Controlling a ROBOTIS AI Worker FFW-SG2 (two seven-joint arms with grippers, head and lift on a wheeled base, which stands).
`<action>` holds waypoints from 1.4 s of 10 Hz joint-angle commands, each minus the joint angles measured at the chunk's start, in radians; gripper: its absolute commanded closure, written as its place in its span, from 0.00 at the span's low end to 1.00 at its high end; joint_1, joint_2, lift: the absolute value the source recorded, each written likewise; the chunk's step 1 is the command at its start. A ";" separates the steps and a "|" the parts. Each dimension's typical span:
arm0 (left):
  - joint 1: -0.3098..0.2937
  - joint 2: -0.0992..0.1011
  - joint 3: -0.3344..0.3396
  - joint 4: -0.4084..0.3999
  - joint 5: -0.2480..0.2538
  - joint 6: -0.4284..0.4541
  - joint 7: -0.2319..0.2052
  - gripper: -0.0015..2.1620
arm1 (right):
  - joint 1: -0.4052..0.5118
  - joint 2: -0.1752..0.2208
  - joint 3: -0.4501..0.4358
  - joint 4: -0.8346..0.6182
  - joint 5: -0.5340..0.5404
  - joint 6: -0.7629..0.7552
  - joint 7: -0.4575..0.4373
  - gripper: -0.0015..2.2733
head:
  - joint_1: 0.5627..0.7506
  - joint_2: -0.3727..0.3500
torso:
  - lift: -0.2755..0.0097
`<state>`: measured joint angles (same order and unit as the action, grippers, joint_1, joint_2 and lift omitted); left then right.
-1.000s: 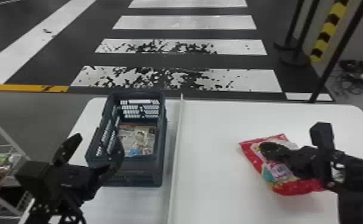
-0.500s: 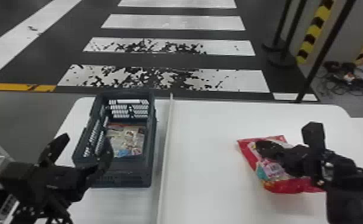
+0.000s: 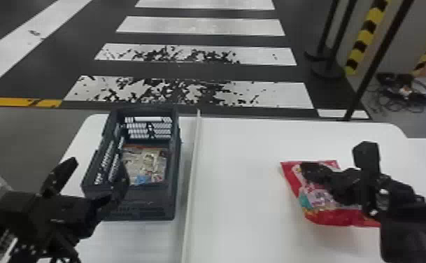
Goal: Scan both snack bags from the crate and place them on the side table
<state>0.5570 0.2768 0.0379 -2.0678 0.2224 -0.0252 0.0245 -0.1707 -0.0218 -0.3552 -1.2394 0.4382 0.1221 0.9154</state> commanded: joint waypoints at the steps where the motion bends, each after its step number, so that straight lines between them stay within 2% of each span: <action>1: 0.001 -0.001 -0.001 0.000 0.000 0.000 0.000 0.03 | 0.002 0.003 -0.008 -0.003 -0.003 0.000 0.000 0.99 | 0.70 0.53 | 0.62; 2: 0.001 -0.001 -0.001 0.000 0.000 0.000 0.000 0.03 | 0.019 0.010 -0.016 -0.031 -0.018 0.015 0.000 0.99 | 0.70 0.53 | 0.62; 4: 0.003 -0.001 0.004 -0.002 0.000 0.000 0.000 0.03 | 0.080 0.011 -0.025 -0.189 -0.081 0.135 0.002 0.99 | 0.70 0.52 | 0.62; 6: -0.002 -0.002 -0.001 0.005 -0.002 0.000 0.000 0.03 | 0.155 0.011 -0.047 -0.299 -0.127 0.181 0.007 0.99 | 0.70 0.51 | 0.62; 10: -0.008 -0.004 -0.003 0.011 -0.002 0.003 0.000 0.04 | 0.226 0.016 -0.071 -0.321 -0.127 0.166 0.025 0.99 | 0.70 0.46 | 0.62; 14: -0.011 0.001 -0.003 0.012 0.000 0.006 0.000 0.04 | 0.255 0.023 -0.053 -0.299 -0.125 0.123 0.020 0.99 | 0.70 0.48 | 0.62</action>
<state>0.5465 0.2777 0.0352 -2.0566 0.2224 -0.0190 0.0245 0.0834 0.0000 -0.4086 -1.5478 0.3130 0.2514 0.9352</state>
